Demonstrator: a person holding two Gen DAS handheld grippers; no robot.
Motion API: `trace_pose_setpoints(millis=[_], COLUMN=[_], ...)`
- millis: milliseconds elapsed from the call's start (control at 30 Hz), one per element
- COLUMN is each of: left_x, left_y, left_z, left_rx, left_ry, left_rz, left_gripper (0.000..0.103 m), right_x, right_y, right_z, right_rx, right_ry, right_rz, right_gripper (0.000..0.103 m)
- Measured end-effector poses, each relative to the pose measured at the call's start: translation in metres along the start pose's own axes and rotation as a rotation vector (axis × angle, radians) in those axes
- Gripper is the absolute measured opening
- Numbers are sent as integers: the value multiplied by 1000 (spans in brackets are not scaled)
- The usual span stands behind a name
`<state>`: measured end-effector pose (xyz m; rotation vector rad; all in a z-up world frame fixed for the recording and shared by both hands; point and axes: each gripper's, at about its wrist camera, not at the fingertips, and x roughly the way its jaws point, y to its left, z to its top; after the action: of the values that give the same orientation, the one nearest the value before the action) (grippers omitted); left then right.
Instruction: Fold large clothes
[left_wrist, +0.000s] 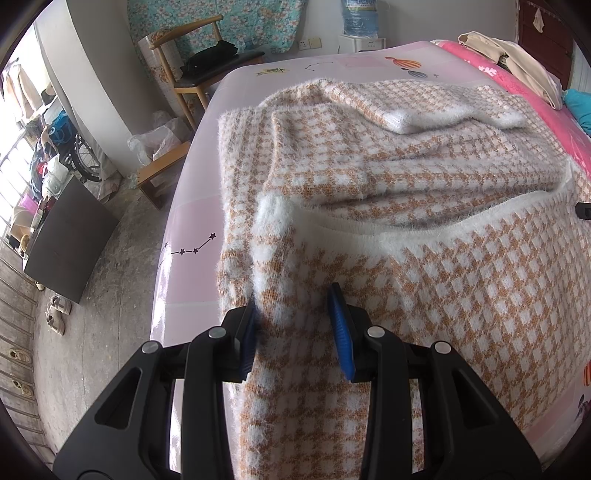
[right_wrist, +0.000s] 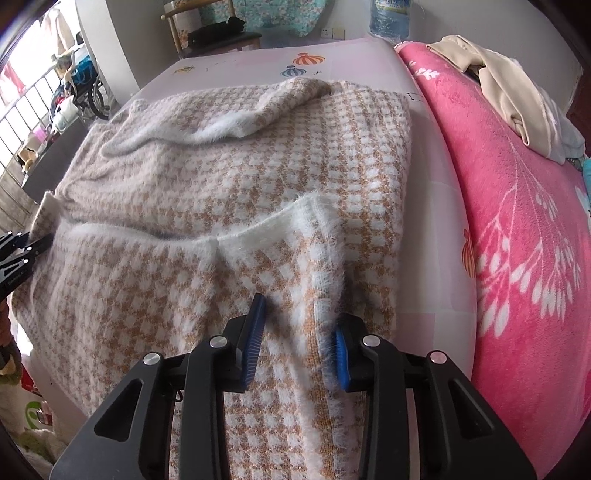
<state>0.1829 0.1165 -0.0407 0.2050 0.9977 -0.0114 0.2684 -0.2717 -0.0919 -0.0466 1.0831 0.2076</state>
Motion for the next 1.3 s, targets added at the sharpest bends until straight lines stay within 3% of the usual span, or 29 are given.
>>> trace_pose_setpoints(millis=[533,1300], left_x=[0,-7], left_y=[1,10], left_z=[0,-6], left_rx=[-2,-27], left_ry=[-2,-32], left_rz=[3,-10], left_gripper=[35,33], right_x=[-9,-15], right_y=[8,9], right_z=[-6,-12], right_rx=[-29,16], right_ry=[-38,-94], right_rz=[-52,-76], right_gripper=[15,11])
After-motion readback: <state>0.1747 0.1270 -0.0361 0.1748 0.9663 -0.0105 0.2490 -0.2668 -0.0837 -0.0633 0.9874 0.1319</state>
